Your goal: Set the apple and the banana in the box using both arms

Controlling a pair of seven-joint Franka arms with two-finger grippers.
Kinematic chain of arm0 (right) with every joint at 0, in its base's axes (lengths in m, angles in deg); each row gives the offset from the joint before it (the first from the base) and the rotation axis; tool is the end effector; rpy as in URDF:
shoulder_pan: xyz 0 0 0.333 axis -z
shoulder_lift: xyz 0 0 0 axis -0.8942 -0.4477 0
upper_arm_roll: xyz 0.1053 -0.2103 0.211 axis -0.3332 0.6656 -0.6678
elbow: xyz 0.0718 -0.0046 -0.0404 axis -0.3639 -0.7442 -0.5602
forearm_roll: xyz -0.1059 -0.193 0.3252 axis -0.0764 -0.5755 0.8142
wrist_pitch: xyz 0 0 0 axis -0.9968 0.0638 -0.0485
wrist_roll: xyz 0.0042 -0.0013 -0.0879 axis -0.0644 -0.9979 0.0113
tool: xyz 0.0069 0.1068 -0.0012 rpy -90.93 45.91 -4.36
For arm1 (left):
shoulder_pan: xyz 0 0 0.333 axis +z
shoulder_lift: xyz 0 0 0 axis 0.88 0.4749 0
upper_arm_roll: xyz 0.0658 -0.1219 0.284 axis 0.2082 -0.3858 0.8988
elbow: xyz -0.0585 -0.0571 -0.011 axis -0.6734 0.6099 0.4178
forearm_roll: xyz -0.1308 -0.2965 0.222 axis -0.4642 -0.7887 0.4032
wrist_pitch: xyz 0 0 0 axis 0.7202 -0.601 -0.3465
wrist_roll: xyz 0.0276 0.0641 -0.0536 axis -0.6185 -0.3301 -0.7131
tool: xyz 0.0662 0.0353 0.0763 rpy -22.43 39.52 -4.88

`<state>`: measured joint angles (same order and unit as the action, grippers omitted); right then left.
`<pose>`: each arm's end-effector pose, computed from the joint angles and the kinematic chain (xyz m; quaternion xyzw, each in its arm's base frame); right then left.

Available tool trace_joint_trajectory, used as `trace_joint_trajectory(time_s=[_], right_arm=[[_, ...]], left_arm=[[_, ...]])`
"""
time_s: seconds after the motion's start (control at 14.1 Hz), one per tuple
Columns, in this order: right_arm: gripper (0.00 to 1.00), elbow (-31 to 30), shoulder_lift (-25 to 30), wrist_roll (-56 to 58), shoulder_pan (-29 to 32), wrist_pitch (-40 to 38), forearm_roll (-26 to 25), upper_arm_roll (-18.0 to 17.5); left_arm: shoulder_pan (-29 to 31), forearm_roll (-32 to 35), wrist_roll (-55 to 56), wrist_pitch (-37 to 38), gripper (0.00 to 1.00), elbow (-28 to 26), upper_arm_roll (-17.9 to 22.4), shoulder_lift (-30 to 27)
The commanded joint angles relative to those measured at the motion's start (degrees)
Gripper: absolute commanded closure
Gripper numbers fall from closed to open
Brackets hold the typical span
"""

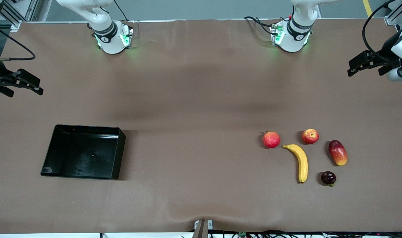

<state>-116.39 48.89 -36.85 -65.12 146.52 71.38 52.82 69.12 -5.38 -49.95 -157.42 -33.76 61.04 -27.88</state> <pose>0.5545 -0.0199 0.6301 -0.9995 -0.0186 -0.0236 0.0114 0.5294 -0.0385 0.6389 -0.9992 -0.0054 0.0408 0.0021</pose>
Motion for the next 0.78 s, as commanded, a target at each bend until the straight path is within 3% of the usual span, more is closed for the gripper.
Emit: trace_joint_trajectory(time_s=[0.0,0.36,0.71], right_arm=[[0.0,1.86,-0.96,-0.33,1.27,-0.72,-0.61,0.13],[0.0,1.95,-6.22,-0.33,5.75,3.56,-0.61,0.13],[0.0,1.95,-15.62,3.18,10.14,13.32,-0.7,0.13]], left_arm=[[0.52,0.99,-0.81,-0.3,0.0,1.91,-0.01,5.63],[3.43,3.26,-0.98,-10.65,0.0,-1.16,0.16,14.17],[3.87,4.33,-0.54,-30.85,0.0,-12.13,0.16,19.09]])
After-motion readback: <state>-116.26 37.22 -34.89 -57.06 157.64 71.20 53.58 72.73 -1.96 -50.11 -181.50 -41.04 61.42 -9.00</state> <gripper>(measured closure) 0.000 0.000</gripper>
